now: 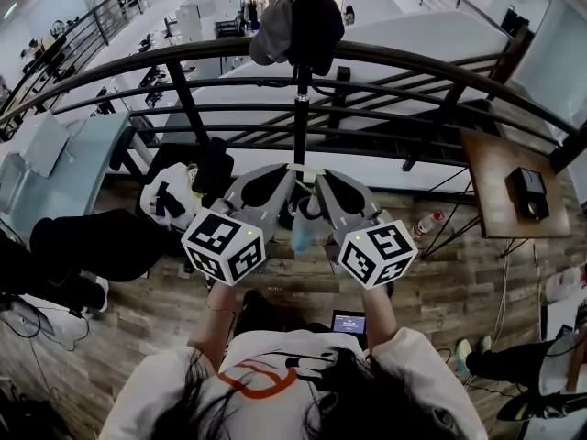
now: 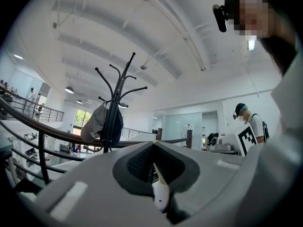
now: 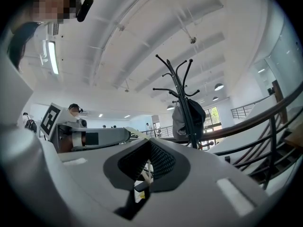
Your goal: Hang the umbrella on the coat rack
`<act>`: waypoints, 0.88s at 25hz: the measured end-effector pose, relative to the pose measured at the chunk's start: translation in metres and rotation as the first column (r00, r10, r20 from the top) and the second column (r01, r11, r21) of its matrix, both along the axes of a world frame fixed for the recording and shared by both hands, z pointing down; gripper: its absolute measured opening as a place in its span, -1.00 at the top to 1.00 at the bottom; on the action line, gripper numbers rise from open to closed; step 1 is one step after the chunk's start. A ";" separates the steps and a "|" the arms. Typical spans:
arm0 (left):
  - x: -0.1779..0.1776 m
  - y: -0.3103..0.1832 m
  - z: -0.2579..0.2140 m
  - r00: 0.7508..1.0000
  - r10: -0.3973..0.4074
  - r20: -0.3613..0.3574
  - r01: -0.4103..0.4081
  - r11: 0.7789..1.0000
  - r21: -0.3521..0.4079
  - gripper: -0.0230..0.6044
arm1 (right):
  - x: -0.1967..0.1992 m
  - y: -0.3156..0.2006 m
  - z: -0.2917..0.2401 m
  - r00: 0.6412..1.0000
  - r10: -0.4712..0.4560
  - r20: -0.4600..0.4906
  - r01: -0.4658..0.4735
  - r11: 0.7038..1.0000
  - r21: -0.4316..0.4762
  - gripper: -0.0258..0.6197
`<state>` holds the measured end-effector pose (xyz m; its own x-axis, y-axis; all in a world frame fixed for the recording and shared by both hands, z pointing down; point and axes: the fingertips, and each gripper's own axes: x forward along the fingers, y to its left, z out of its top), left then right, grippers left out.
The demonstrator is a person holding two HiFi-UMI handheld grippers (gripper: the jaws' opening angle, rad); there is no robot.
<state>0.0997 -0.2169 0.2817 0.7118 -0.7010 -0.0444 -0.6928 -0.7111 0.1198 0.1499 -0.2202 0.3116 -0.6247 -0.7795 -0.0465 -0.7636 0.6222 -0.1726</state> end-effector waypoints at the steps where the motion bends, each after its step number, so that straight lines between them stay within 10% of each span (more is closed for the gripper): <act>1: -0.002 -0.004 -0.002 1.000 -0.004 -0.001 0.004 1.000 0.004 0.93 | -0.002 -0.003 -0.002 1.000 -0.006 -0.004 0.006 1.000 0.004 0.85; 22: -0.059 -0.149 -0.047 0.988 0.150 -0.025 -0.147 0.985 0.092 0.93 | -0.062 -0.139 -0.044 0.995 0.097 -0.002 -0.097 0.994 0.055 0.85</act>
